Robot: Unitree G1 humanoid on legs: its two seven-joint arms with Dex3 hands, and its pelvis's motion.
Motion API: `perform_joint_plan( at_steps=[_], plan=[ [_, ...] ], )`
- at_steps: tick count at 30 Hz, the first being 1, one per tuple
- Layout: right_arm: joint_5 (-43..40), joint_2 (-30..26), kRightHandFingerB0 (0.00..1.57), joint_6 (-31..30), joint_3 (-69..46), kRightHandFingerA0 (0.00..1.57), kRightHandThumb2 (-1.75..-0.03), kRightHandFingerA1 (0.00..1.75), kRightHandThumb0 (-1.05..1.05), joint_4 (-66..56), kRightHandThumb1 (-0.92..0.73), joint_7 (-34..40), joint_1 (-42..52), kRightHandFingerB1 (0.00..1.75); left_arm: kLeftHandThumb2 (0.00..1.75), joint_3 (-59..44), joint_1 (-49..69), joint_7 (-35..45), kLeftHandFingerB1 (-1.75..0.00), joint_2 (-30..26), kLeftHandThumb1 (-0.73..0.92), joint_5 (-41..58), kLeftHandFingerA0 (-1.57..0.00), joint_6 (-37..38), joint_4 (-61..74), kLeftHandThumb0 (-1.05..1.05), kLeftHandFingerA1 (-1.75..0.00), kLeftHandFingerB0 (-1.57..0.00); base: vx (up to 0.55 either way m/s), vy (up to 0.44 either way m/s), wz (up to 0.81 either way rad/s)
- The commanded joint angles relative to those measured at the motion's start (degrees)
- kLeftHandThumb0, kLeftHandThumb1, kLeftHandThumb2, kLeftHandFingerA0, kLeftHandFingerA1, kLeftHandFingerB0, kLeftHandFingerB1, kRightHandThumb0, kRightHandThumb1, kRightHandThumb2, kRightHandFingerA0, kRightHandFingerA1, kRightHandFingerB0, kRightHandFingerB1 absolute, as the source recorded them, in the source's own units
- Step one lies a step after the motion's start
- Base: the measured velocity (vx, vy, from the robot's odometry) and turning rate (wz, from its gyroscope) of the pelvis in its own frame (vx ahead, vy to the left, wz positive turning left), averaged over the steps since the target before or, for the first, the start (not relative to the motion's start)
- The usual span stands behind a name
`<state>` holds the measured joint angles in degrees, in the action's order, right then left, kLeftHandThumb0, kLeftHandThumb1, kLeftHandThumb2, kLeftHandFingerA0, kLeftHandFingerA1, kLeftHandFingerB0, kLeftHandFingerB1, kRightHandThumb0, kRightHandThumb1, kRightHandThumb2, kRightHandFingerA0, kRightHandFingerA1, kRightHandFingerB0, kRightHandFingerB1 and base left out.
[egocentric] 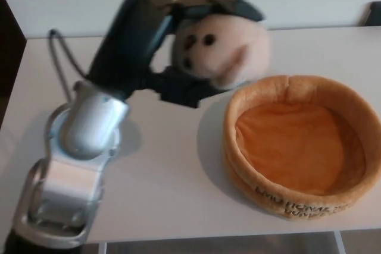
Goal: The robot walks towards a table in front, picks a dumpling toy with left hand and puts it in an orange round plate
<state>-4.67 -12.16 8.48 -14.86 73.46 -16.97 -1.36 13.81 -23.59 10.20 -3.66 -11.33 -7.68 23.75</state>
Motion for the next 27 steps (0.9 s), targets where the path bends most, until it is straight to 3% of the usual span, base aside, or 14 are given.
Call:
perform_joint_plan(
  at_steps=[1,4,6,7,9,10,16,17,18,19,20,21,22,27],
  plan=[
    [-0.29,-0.84,0.29,-1.21,-0.21,0.53,-0.56,0.92,-0.33,-0.6,-0.53,2.32,-1.48,0.66,0.92,13.76,-14.47,6.06,-0.92,7.95,0.59,-4.32,-1.09,-15.82,-8.73,-0.11,-1.01,-0.99,0.0,0.0,0.0],
    [-0.45,-0.79,0.29,-1.49,-0.34,0.53,-0.56,0.92,-0.33,-0.62,-0.53,2.52,-1.64,0.66,0.92,14.18,-15.25,5.82,-0.92,8.1,0.59,-4.28,-1.09,-16.62,-9.28,-0.11,-1.01,-0.99,0.0,0.0,0.0],
    [-0.64,-0.85,0.26,-2.57,-0.42,0.56,-0.55,0.91,-0.29,-0.93,-0.53,2.73,-2.13,0.61,1.03,16.51,-17.44,4.94,-0.96,10.78,0.54,-5.35,-1.1,-17.7,-13.7,-0.14,-1.04,-1.0,0.0,0.0,0.0],
    [0.12,-1.15,0.26,-2.33,0.32,0.62,-0.72,0.89,-0.33,-1.09,-0.45,2.64,-2.29,0.63,0.91,18.79,-18.96,3.82,-0.93,12.85,0.62,-6.63,-1.11,-17.35,-17.84,-0.1,-0.99,-1.0,0.0,0.0,0.0],
    [0.47,-1.27,0.26,-2.07,0.66,0.62,-0.72,0.89,-0.33,-1.13,-0.45,2.59,-2.27,0.63,0.91,19.39,-19.4,3.4,-0.93,13.32,0.62,-6.97,-1.11,-17.15,-19.0,-0.1,-0.99,-1.0,0.0,0.0,0.0],
    [0.92,-1.33,0.29,-1.49,1.13,0.58,-0.56,0.92,-0.3,-1.34,-0.51,2.8,-2.24,0.65,0.88,20.06,-20.14,3.17,-0.92,14.09,0.64,-7.37,-1.07,-17.79,-20.7,-0.09,-0.91,-0.97,0.0,0.0,0.0],
    [1.09,-1.17,0.29,-0.79,1.95,0.57,-0.56,0.91,-0.29,-1.64,-0.49,3.44,-2.42,0.64,0.9,21.67,-21.97,1.93,-0.91,15.97,0.63,-8.84,-1.1,-16.68,-27.01,-0.06,-0.92,-0.98,0.0,0.0,0.0],
    [1.34,-1.04,0.29,-0.84,2.23,0.61,-0.56,0.91,-0.27,-1.66,-0.49,4.29,-2.7,0.61,1.08,22.5,-22.02,1.58,-0.96,16.51,0.53,-9.42,-1.08,-16.69,-29.43,-0.06,-1.04,-0.95,0.0,0.0,0.0],
    [1.4,-1.0,0.29,-0.85,2.32,0.61,-0.56,0.91,-0.27,-1.66,-0.49,4.54,-2.78,0.61,1.08,22.72,-22.03,1.48,-0.96,16.68,0.53,-9.6,-1.08,-16.68,-30.13,-0.06,-1.04,-0.95,0.0,0.0,0.0],
    [1.05,-0.8,0.3,-1.13,2.08,0.59,-0.55,0.89,-0.27,-1.84,-0.47,4.81,-2.77,0.6,0.94,23.3,-21.92,1.54,-0.93,16.63,0.63,-10.16,-1.09,-17.26,-31.42,-0.1,-0.97,-0.97,0.0,0.0,0.0],
    [0.97,-0.76,0.3,-1.12,2.11,0.58,-0.54,0.88,-0.25,-2.01,-0.51,4.76,-2.64,0.59,1.1,23.54,-21.85,1.59,-0.97,16.58,0.54,-10.45,-1.07,-17.63,-32.44,-0.09,-1.03,-0.95,0.0,0.0,0.0],
    [1.03,-0.79,0.3,-1.03,2.22,0.58,-0.54,0.88,-0.25,-2.09,-0.51,4.67,-2.55,0.59,1.1,23.56,-21.83,1.59,-0.97,16.6,0.54,-10.53,-1.07,-17.73,-32.92,-0.09,-1.03,-0.95,0.0,0.0,0.0],
    [1.01,-0.86,0.29,-0.82,2.24,0.59,-0.56,0.87,-0.28,-2.09,-0.5,4.33,-2.51,0.61,0.91,23.74,-21.97,1.63,-0.88,16.34,0.61,-10.95,-1.03,-17.95,-33.82,-0.12,-0.89,-0.92,0.0,0.0,0.0],
    [0.94,-1.09,0.29,0.76,2.28,0.59,-0.57,0.87,-0.29,-1.87,-0.56,2.84,-2.19,0.64,0.82,23.31,-21.94,0.93,-0.78,16.03,0.64,-11.92,-1.0,-18.58,-36.83,-0.09,-0.73,-0.92,0.0,0.0,0.0]
  ],
)
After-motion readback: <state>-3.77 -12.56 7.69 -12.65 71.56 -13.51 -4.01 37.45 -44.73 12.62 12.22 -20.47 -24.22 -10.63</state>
